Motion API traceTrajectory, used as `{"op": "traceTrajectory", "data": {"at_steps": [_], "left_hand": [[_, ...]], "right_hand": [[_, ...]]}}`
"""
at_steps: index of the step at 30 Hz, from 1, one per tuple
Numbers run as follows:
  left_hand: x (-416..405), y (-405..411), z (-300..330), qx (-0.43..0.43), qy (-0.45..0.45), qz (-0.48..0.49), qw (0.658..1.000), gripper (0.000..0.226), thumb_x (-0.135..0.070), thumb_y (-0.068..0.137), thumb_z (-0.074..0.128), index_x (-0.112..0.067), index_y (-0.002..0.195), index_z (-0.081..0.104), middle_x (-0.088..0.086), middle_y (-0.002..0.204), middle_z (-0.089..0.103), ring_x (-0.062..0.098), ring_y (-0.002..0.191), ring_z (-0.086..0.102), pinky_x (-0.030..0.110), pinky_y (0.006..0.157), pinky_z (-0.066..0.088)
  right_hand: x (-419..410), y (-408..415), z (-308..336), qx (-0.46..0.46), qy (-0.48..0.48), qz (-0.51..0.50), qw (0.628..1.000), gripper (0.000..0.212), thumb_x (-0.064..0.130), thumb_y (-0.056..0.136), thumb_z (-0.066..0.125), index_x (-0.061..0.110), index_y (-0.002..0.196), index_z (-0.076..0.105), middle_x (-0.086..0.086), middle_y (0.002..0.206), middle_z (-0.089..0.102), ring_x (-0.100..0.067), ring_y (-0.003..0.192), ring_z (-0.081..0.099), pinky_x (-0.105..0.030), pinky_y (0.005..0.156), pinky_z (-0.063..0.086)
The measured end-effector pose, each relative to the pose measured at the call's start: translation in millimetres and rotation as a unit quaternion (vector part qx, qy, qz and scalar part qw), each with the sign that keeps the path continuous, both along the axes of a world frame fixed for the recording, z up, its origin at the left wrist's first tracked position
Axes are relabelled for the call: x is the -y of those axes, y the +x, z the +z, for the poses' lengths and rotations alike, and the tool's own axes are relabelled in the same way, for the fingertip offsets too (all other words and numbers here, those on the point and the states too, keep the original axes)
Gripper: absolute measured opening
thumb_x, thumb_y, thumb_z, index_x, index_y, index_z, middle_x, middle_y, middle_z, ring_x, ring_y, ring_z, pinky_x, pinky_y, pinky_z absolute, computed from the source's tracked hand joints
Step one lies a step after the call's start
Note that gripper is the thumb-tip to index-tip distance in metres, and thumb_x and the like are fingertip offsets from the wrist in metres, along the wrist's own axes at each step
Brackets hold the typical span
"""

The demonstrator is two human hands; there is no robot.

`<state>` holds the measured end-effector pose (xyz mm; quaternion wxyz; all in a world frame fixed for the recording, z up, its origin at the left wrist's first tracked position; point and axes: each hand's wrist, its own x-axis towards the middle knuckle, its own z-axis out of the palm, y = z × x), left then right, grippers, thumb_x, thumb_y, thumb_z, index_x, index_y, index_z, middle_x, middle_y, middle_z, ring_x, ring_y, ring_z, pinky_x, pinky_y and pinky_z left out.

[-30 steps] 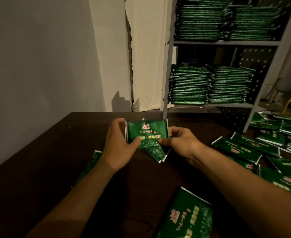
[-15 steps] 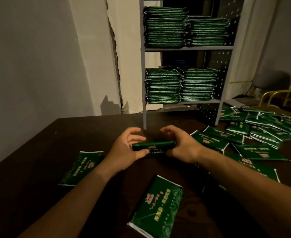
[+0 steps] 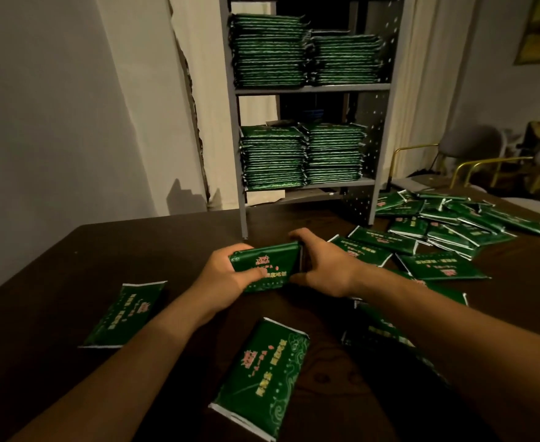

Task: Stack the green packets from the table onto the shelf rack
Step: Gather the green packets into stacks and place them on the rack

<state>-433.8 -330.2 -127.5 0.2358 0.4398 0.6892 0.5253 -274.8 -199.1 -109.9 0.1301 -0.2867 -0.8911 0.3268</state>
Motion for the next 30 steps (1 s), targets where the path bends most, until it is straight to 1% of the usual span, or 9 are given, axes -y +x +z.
{"op": "traceTrajectory", "data": {"at_steps": [6,8,11,13,16,20,22,28,30], "left_hand": [[-19.3,13.2,9.0,-0.002,0.039,0.065,0.997,0.022,0.002,0.095,0.059,-0.017,0.105,0.064,0.001,0.093,0.068,0.014,0.085,0.064,0.019,0.065,0.048],[-26.3,18.8,8.5,-0.001,0.046,0.074,0.996,0.021,-0.002,0.097,0.059,-0.018,0.11,0.061,-0.002,0.095,0.066,0.011,0.087,0.062,0.02,0.067,0.046],[-36.0,25.6,7.1,0.005,0.047,0.077,0.996,0.018,-0.005,0.099,0.058,-0.018,0.112,0.058,-0.005,0.094,0.064,0.005,0.084,0.06,0.02,0.067,0.047],[-41.9,29.1,6.2,0.014,0.045,0.075,0.996,0.018,-0.005,0.099,0.058,-0.017,0.113,0.057,-0.005,0.094,0.064,0.005,0.084,0.06,0.02,0.068,0.048],[-46.4,30.4,1.9,0.029,0.05,0.076,0.995,0.018,-0.004,0.098,0.059,-0.019,0.108,0.059,-0.003,0.095,0.066,0.01,0.087,0.063,0.022,0.07,0.049],[-44.9,27.9,-7.4,0.061,0.051,0.084,0.993,0.021,-0.003,0.096,0.062,-0.023,0.103,0.062,0.005,0.1,0.069,0.022,0.096,0.066,0.036,0.083,0.054],[-42.0,25.7,-10.2,0.046,0.047,0.087,0.994,0.02,-0.004,0.096,0.062,-0.021,0.107,0.063,0.003,0.1,0.069,0.018,0.094,0.066,0.03,0.076,0.052],[-39.4,21.5,-13.1,0.014,0.047,0.087,0.995,0.02,-0.006,0.097,0.06,-0.02,0.112,0.062,0.0,0.102,0.07,0.011,0.094,0.066,0.022,0.07,0.047],[-40.7,20.6,-13.6,0.02,0.051,0.093,0.994,0.018,-0.006,0.097,0.061,-0.021,0.108,0.063,0.001,0.101,0.07,0.012,0.094,0.066,0.023,0.07,0.046]], "right_hand": [[-22.2,35.4,15.3,0.073,0.146,-0.078,0.984,0.039,0.026,0.086,0.075,0.02,0.122,0.061,-0.004,0.126,0.057,-0.021,0.114,0.056,-0.03,0.093,0.049],[-31.1,47.8,15.0,0.134,0.186,-0.109,0.967,0.059,0.044,0.082,0.077,0.022,0.132,0.055,-0.007,0.134,0.05,-0.026,0.125,0.049,-0.038,0.102,0.047],[-36.5,60.5,9.6,0.23,0.144,-0.127,0.954,0.119,0.078,0.062,0.073,0.025,0.156,0.022,-0.009,0.16,0.024,-0.035,0.147,0.023,-0.051,0.118,0.029],[-36.4,62.4,2.2,0.264,0.12,-0.11,0.951,0.134,0.089,0.054,0.067,0.027,0.158,0.01,-0.007,0.165,0.015,-0.035,0.151,0.014,-0.054,0.121,0.019],[-34.9,58.5,-3.1,0.25,0.125,-0.092,0.956,0.122,0.086,0.062,0.065,0.024,0.156,0.02,-0.007,0.16,0.029,-0.034,0.146,0.024,-0.052,0.118,0.026],[-37.9,47.8,-7.7,0.167,0.195,-0.079,0.963,0.087,0.062,0.08,0.071,0.021,0.148,0.036,-0.007,0.147,0.048,-0.028,0.134,0.043,-0.043,0.112,0.039],[-43.6,43.1,-12.0,0.128,0.203,-0.073,0.968,0.077,0.055,0.082,0.074,0.022,0.143,0.042,-0.005,0.14,0.053,-0.025,0.129,0.049,-0.043,0.109,0.042],[-68.5,42.2,-10.4,0.167,0.176,-0.1,0.965,0.083,0.079,0.078,0.056,0.025,0.141,0.045,-0.006,0.137,0.05,-0.028,0.128,0.047,-0.047,0.107,0.042],[-73.8,46.5,-4.4,0.161,0.11,-0.084,0.977,0.084,0.078,0.08,0.055,0.021,0.141,0.046,-0.005,0.139,0.053,-0.025,0.124,0.052,-0.044,0.105,0.046]]}}
